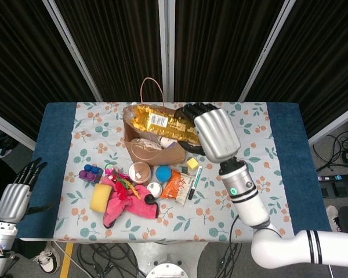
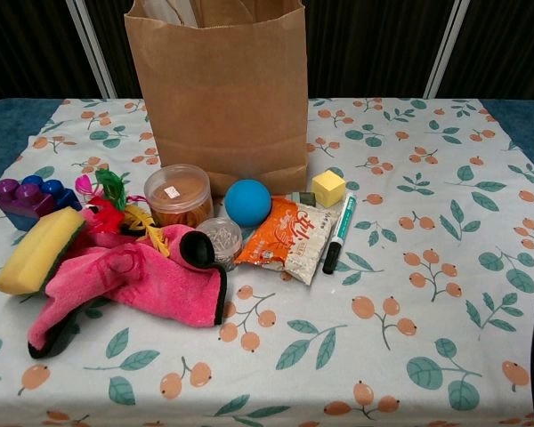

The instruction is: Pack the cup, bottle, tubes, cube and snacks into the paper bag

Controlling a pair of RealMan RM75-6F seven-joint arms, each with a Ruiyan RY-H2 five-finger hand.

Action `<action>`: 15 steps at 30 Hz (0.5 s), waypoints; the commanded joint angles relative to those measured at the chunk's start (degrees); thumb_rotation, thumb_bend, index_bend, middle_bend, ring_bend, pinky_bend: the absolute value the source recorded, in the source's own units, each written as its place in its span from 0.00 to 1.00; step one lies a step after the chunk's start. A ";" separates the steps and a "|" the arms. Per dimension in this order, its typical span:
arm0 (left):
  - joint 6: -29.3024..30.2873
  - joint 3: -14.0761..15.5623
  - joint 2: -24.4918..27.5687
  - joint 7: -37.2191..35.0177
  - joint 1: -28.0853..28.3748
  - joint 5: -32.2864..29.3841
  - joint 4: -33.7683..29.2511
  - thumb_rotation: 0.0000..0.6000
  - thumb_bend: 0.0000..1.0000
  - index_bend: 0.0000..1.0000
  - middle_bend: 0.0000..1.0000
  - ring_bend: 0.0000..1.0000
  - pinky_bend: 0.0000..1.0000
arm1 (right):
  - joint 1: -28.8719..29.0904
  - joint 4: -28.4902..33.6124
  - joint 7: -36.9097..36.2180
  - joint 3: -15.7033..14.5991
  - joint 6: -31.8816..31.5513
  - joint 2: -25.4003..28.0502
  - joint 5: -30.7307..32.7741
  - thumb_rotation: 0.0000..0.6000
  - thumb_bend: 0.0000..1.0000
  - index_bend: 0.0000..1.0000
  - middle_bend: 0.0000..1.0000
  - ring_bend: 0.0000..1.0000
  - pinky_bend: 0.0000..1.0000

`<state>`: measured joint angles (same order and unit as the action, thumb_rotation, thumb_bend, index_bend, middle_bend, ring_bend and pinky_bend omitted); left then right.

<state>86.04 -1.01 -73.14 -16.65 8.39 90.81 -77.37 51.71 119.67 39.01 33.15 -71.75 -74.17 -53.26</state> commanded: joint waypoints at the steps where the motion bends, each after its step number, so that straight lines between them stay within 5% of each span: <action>1: -0.13 -0.06 -0.02 0.13 0.09 -0.13 -0.11 1.00 0.05 0.11 0.10 0.06 0.16 | 7.20 -10.88 3.36 1.46 2.37 -2.00 3.22 1.00 0.24 0.59 0.50 0.41 0.52; 8: -0.26 -0.09 0.43 0.44 0.08 -0.44 -0.65 1.00 0.05 0.11 0.10 0.06 0.16 | 16.64 -25.34 11.69 -7.56 14.20 -3.46 -4.61 1.00 0.24 0.59 0.50 0.41 0.52; 15: -0.74 -0.13 -0.02 0.13 0.28 -0.72 -0.49 1.00 0.05 0.11 0.10 0.06 0.16 | 22.93 -30.49 19.32 -13.24 20.94 -5.33 -7.11 1.00 0.24 0.59 0.50 0.41 0.52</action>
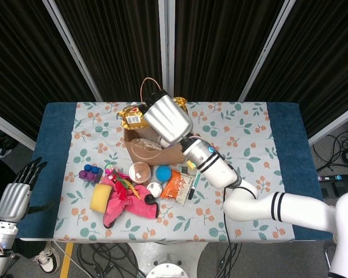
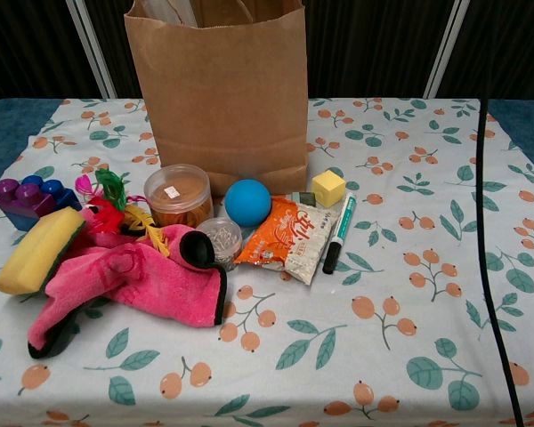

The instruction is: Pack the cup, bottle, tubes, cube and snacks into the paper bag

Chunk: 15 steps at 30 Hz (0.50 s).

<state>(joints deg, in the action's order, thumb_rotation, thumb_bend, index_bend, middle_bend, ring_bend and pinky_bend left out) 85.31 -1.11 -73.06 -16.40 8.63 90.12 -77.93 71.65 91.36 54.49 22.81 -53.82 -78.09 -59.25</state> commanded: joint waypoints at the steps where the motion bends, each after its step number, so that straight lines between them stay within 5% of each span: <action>1: -0.02 -0.08 -0.19 -0.24 0.05 -0.08 0.13 1.00 0.05 0.11 0.10 0.06 0.16 | 3.62 -2.52 4.84 -3.37 3.43 -1.73 -0.80 1.00 0.24 0.59 0.50 0.41 0.52; 9: 0.18 -0.52 -0.22 -1.78 0.01 -0.68 0.56 1.00 0.05 0.11 0.10 0.06 0.16 | 7.43 -2.65 12.26 -5.63 3.57 -2.37 3.22 1.00 0.24 0.59 0.50 0.41 0.52; 15: -0.02 -0.82 -0.43 -2.69 0.22 -0.97 0.89 1.00 0.05 0.11 0.10 0.06 0.16 | 8.85 0.71 16.26 -6.05 3.03 2.55 6.46 1.00 0.24 0.59 0.50 0.41 0.52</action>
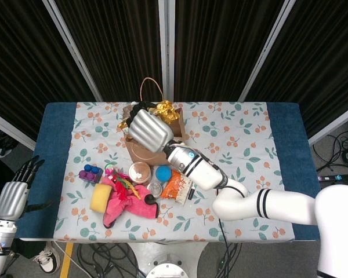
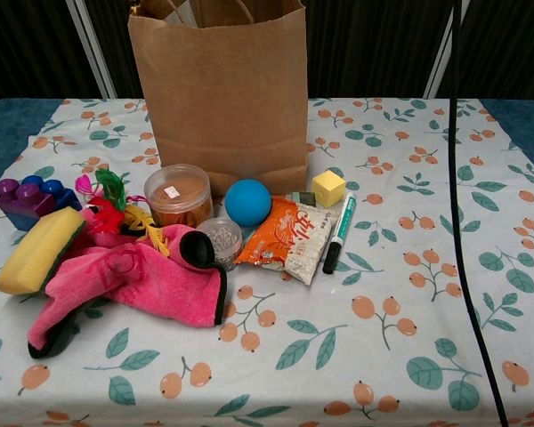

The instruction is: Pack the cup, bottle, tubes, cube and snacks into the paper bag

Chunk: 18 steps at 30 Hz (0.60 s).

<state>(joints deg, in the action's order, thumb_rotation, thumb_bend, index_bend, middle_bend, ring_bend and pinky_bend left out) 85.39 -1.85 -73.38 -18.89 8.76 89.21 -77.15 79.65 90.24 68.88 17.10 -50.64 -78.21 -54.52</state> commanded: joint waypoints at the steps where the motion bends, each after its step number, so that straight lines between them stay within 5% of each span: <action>1: -0.18 -0.12 -0.20 -0.33 0.17 -0.09 0.20 1.00 0.05 0.11 0.10 0.06 0.16 | 1.04 2.42 2.27 -0.39 -0.07 3.62 2.29 1.00 0.24 0.59 0.50 0.41 0.52; 9: -0.54 -0.73 -1.00 -1.26 0.86 -0.33 0.91 1.00 0.05 0.11 0.10 0.06 0.16 | 4.01 5.09 6.12 -3.17 2.98 9.23 8.76 1.00 0.24 0.59 0.50 0.41 0.52; 18: -0.46 -0.97 -1.06 -1.93 0.70 -0.98 1.40 1.00 0.05 0.11 0.10 0.06 0.16 | 9.44 4.50 10.57 -8.01 4.36 8.79 17.22 1.00 0.22 0.59 0.47 0.40 0.51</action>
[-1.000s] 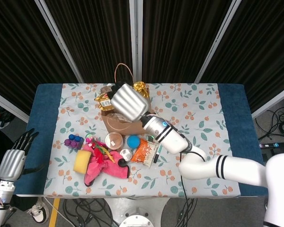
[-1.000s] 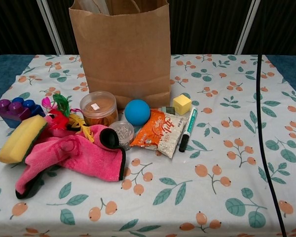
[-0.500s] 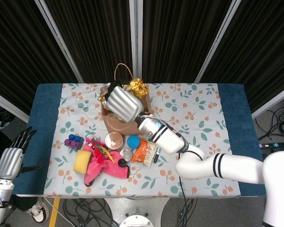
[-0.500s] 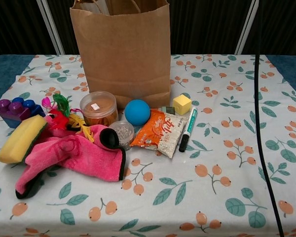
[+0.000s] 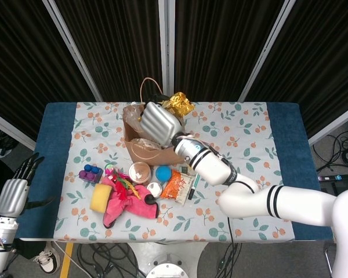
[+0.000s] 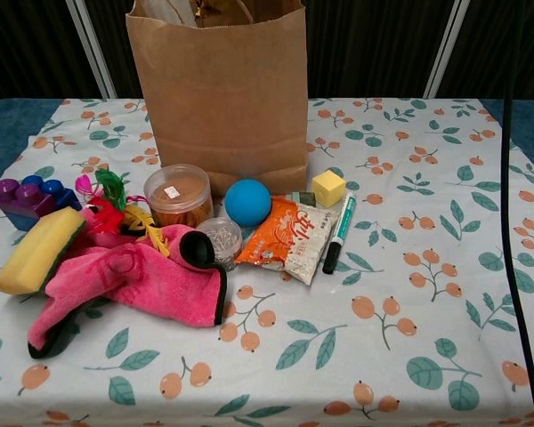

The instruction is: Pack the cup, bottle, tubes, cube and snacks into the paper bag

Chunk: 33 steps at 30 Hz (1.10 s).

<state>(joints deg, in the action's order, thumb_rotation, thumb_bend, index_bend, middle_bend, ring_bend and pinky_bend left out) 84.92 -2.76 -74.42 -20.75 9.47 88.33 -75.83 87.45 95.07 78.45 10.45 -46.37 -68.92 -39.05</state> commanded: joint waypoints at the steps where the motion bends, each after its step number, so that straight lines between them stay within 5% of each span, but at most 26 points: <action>1: 0.00 -0.10 -0.04 -0.17 -0.01 -0.16 0.13 1.00 0.05 0.11 0.10 0.06 0.16 | 2.02 -0.32 0.92 -1.55 -0.09 -0.66 2.13 1.00 0.18 0.56 0.45 0.38 0.48; 5: 0.09 -0.17 0.00 -0.50 0.01 -0.15 0.34 1.00 0.05 0.11 0.10 0.06 0.16 | 3.59 0.58 0.02 -1.53 -1.36 -0.49 4.30 1.00 0.00 0.31 0.31 0.19 0.27; 8: 0.20 -0.25 0.02 -0.55 0.05 -0.12 0.31 1.00 0.05 0.11 0.10 0.06 0.16 | 4.54 1.73 -0.63 -1.29 -2.42 0.32 4.93 1.00 0.00 0.22 0.27 0.12 0.19; 19: 1.09 0.09 0.45 -0.01 -0.19 0.67 -0.83 1.00 0.05 0.11 0.10 0.06 0.16 | 2.67 10.75 -6.68 0.18 -9.99 6.78 2.86 1.00 0.00 0.20 0.25 0.11 0.18; 25: 0.58 0.68 0.83 0.48 0.06 1.39 -1.50 1.00 0.05 0.11 0.10 0.06 0.16 | -11.12 26.99 -17.67 0.46 -26.64 18.27 -7.70 1.00 0.00 0.19 0.26 0.11 0.18; 29: -0.11 0.95 0.79 1.48 0.74 2.14 -1.97 1.00 0.05 0.11 0.10 0.06 0.16 | -29.28 36.42 -34.94 -4.65 -39.39 24.43 -17.29 1.00 0.00 0.18 0.26 0.10 0.18; 33: -0.52 1.27 0.87 3.53 1.42 3.19 -2.45 1.00 0.05 0.11 0.10 0.06 0.16 | -45.17 31.35 -50.13 -13.41 -45.94 25.76 -31.29 1.00 0.00 0.14 0.24 0.06 0.14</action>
<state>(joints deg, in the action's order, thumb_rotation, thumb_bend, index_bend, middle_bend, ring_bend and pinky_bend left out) 84.59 -1.64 -73.58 -17.82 10.60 91.12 -78.05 59.84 125.17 45.43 5.84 -81.04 -48.34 -55.03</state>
